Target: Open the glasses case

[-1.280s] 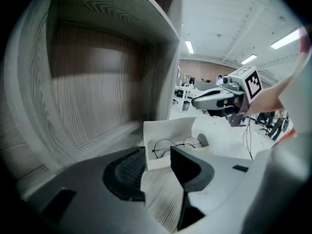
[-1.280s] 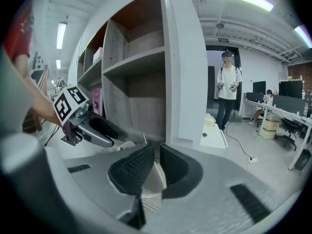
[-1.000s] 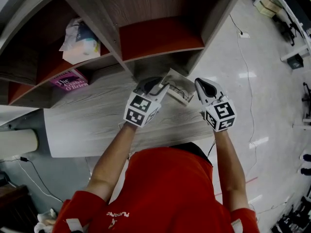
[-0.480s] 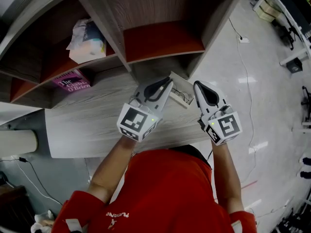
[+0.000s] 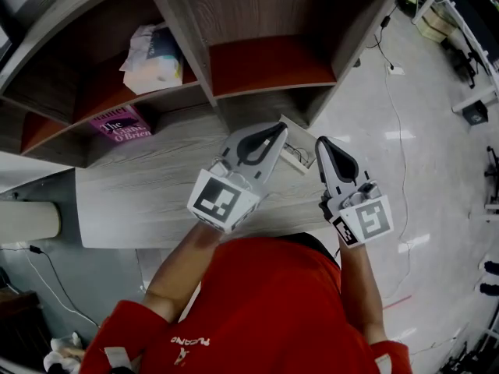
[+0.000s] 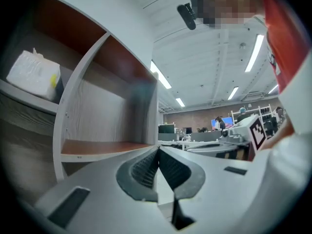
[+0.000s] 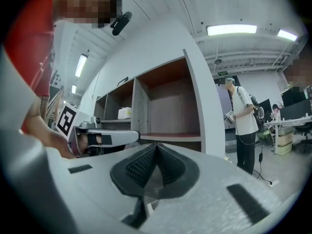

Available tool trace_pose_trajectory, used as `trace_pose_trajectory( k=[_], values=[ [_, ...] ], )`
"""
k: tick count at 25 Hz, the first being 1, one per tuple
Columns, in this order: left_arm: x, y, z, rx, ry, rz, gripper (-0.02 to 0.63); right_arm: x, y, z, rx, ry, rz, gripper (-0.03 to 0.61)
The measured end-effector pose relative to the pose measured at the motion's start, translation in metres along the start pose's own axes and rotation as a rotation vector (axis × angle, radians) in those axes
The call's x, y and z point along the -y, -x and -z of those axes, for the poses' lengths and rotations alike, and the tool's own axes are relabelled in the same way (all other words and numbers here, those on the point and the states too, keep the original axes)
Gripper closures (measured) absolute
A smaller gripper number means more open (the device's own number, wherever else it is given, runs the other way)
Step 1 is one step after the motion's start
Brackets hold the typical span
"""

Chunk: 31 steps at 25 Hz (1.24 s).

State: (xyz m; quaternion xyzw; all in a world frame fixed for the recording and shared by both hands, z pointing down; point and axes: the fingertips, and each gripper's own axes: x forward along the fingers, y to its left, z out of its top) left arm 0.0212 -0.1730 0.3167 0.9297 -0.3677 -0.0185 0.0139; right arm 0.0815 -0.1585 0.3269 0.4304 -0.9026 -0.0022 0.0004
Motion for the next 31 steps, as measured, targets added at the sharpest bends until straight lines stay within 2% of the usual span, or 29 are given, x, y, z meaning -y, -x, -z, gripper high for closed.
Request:
trace_pose_trajectory(
  k=[7,31],
  values=[
    [0.0017,-0.0006,-0.0122,0.023,-0.021,0.001,0.604,0.003,0.0043,-0.0099,0.019,0.019,0.021,0.574],
    [0.0069,-0.0067,-0.0076,0.017,-0.012,0.011,0.604,0.0052,0.0088,-0.007,0.018,0.021,0.013,0.574]
  ],
)
